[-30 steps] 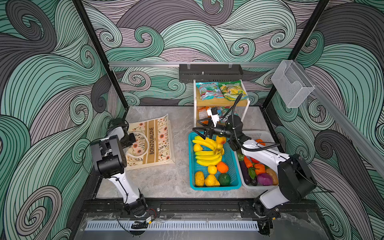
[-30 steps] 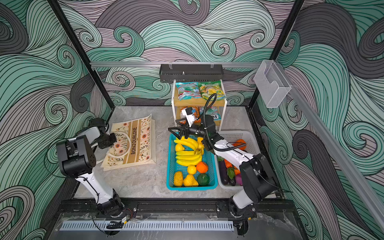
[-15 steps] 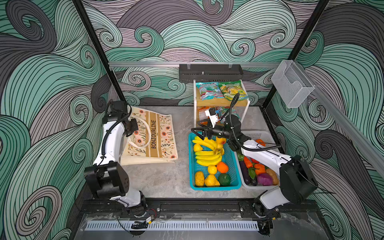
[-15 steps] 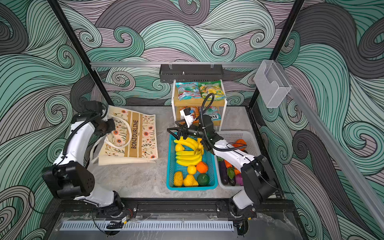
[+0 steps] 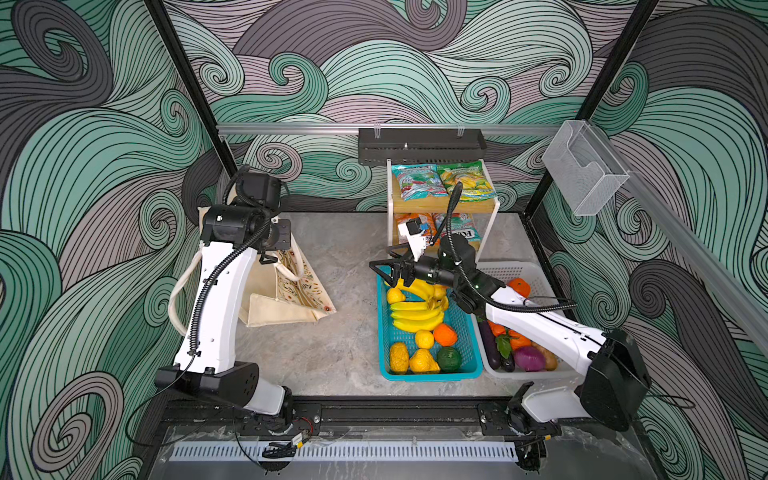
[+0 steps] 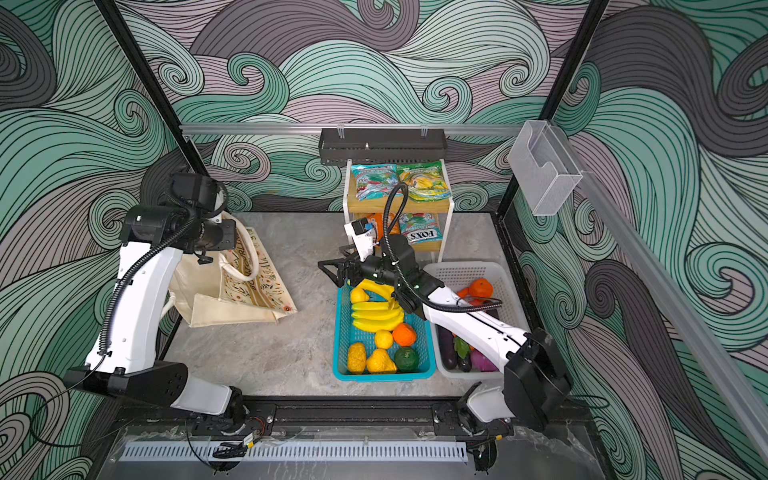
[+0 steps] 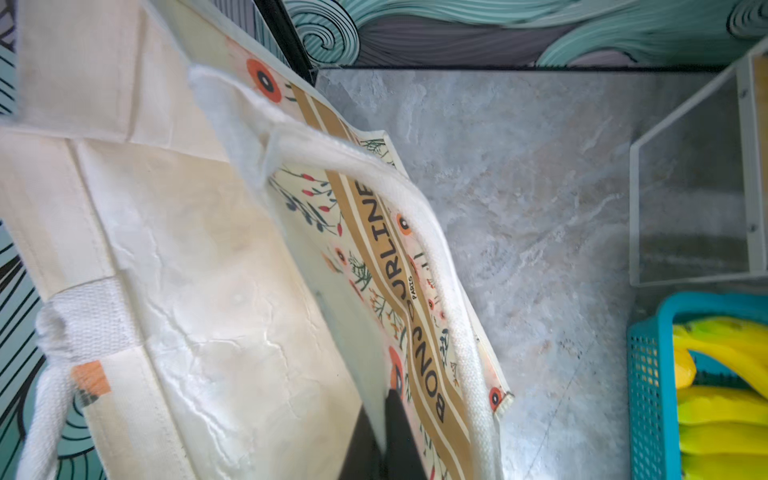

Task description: Place the food into the grocery bag and tie it

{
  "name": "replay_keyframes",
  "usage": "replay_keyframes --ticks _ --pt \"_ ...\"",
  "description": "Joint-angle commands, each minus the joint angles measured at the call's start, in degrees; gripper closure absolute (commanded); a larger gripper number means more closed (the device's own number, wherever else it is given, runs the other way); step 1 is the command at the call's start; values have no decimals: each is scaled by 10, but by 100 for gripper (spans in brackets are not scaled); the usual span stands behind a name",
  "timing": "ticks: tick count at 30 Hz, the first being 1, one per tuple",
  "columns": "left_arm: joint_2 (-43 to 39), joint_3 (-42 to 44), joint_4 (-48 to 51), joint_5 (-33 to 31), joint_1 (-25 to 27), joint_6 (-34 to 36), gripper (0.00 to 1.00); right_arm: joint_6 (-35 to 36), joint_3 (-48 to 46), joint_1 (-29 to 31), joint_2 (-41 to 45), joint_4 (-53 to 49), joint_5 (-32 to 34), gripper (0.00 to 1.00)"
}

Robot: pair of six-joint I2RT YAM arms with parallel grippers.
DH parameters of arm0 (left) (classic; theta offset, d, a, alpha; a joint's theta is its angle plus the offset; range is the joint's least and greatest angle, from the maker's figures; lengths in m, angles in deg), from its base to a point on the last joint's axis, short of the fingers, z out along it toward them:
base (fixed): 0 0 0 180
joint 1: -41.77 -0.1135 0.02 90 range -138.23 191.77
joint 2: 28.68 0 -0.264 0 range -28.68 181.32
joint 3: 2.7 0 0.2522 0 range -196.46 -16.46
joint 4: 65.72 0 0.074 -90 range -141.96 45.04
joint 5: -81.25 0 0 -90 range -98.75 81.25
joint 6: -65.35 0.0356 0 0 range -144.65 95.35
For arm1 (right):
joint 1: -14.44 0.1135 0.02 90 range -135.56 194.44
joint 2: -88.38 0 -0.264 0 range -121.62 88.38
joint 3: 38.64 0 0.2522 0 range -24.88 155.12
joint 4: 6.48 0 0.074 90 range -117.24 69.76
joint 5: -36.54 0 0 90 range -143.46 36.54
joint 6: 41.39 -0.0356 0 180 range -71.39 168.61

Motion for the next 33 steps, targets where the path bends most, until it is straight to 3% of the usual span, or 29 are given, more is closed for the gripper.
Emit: replay_keyframes --ticks 1,5,9,17,27,33 --pt "23 -40 97 -64 70 -10 100 -34 10 22 22 -28 39 5" --pt "54 -49 148 -51 120 -31 100 -90 18 51 8 -21 23 3" --pt "76 -32 153 -5 160 -63 100 -85 33 102 -6 -59 81 1" --pt "66 17 82 62 217 -90 100 -176 21 111 -20 -41 78 1" --pt "-27 114 -83 184 218 -132 100 -203 42 152 -32 -63 137 1" --pt "-36 131 -101 186 219 -147 100 -210 69 172 -31 -73 153 1"
